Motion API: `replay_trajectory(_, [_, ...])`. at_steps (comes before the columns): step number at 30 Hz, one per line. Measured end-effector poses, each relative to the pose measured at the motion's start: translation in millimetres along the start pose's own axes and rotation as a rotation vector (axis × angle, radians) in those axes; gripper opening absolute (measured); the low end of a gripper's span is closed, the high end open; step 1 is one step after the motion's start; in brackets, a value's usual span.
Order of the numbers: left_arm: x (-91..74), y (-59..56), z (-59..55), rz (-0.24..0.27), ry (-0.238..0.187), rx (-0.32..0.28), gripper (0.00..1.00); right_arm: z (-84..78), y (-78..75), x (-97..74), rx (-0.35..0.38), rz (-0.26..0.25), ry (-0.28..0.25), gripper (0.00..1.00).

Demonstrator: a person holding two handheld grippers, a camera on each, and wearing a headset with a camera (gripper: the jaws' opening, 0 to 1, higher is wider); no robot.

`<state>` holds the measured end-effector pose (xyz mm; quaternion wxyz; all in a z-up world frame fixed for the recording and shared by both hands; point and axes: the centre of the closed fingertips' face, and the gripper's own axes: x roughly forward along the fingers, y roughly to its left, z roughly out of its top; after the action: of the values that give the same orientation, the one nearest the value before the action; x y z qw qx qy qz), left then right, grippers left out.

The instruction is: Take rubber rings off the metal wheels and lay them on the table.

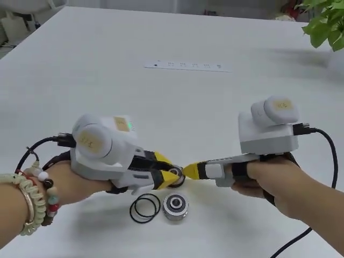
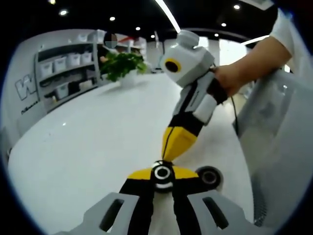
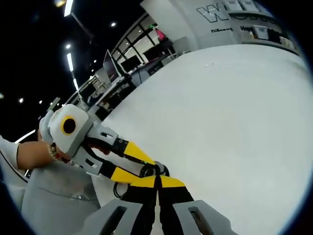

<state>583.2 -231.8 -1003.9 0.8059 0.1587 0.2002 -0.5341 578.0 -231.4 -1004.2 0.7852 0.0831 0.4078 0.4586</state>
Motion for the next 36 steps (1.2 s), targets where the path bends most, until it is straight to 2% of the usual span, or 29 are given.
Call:
replay_trajectory(7, [-0.2,0.3,-0.5,0.0,0.004,0.002,0.14,1.9,3.7,0.1,-0.002,0.014,-0.003,0.0])
replay_trajectory(12, [0.0,0.5,-0.4,0.004,0.007,0.004,0.14,7.8,19.5,3.3,-0.016,0.056,-0.012,0.0])
replay_trajectory(13, [0.0,0.5,-0.4,0.004,0.007,0.005,0.14,7.6,17.6,4.0,-0.05,0.03,-0.009,0.0])
replay_trajectory(14, [-0.1,0.5,-0.4,0.004,0.007,0.004,0.14,7.7,16.1,5.2,-0.064,0.037,-0.008,0.0])
replay_trajectory(20, [-0.1,0.3,-0.1,0.01,0.009,-0.002,0.14,8.7,3.8,0.4,-0.04,0.011,-0.021,0.0])
replay_trajectory(24, [0.3,0.1,0.5,0.012,0.025,-0.007,0.15,7.3,1.4,0.0,-0.042,-0.002,-0.017,0.0])
replay_trajectory(27, [-1.3,-0.8,2.7,0.004,0.036,0.008,0.15,8.0,1.3,-0.5,-0.042,-0.005,-0.021,0.0])
replay_trajectory(32, [-5.9,-5.5,6.2,-0.023,0.047,0.027,0.21,11.6,2.8,-3.6,-0.009,0.014,-0.046,0.0])
replay_trajectory(36, [-13.0,-6.3,15.6,-0.033,0.03,0.044,0.25,13.3,3.5,-5.4,-0.006,0.013,-0.055,0.0])
